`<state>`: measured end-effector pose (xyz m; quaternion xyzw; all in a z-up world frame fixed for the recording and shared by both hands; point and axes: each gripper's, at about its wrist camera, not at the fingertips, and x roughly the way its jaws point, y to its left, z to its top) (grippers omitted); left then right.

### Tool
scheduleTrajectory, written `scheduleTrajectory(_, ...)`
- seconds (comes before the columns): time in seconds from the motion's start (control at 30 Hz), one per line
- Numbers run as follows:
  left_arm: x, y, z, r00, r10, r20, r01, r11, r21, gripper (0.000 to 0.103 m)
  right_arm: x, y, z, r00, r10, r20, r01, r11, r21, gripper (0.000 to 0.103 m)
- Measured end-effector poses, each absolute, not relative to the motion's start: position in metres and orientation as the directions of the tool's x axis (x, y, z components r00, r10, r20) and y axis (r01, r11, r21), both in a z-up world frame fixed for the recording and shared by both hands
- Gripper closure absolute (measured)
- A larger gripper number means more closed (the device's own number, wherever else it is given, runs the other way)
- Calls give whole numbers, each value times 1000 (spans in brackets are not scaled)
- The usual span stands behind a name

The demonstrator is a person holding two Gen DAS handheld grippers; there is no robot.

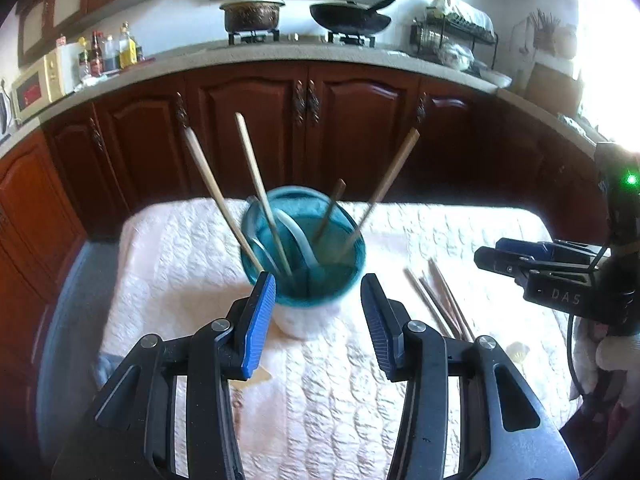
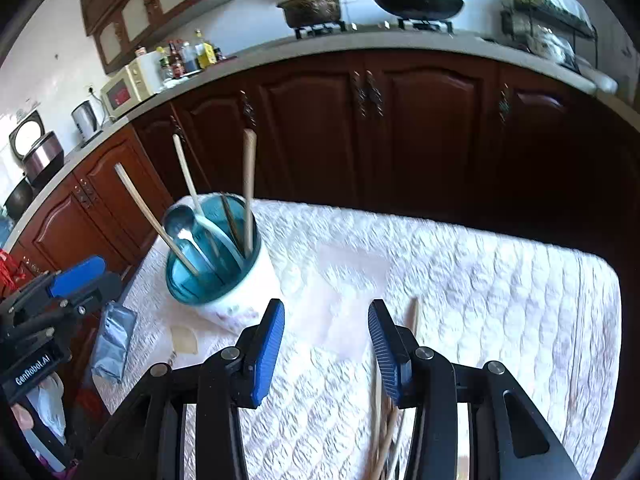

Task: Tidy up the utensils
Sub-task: 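Move both tools back down to the remaining chopsticks on the cloth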

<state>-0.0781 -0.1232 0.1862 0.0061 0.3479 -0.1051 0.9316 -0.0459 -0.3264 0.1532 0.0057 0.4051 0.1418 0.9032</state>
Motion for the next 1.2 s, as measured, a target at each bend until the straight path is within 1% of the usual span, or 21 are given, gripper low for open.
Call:
scheduleTrajectory(0.37,-83,-153,163,689,-216,-691,239,969,-64,59,-66,-357,130,600,211,-771,-183,975,125,62)
scheduleTrajectory(0.73,-74,-176,133,626,-233,-745,264,961,-78,59,-70,-395,90,540,166,-825,-88,986,140,61)
scheduleTrajectory(0.9,-68,-186,118,586,-245,-772,270,958,-100,59,-59,-408,66,496,173,-851,-52,984,169,62)
scheduleTrajectory(1.07,-62,-195,107,548,-250,-798,278,955,-108,59,-42,-412,46,469,211,-857,-43,975,217,62)
scheduleTrajectory(1.1,-61,-197,105,543,-249,-802,278,955,-108,59,-38,-412,43,465,217,-859,-41,974,224,62)
scheduleTrajectory(1.17,-59,-198,102,536,-249,-807,279,954,-109,59,-28,-413,36,450,236,-861,-42,969,244,71)
scheduleTrajectory(1.2,-58,-198,101,533,-248,-809,280,954,-108,59,-23,-412,33,440,245,-864,-42,967,253,73)
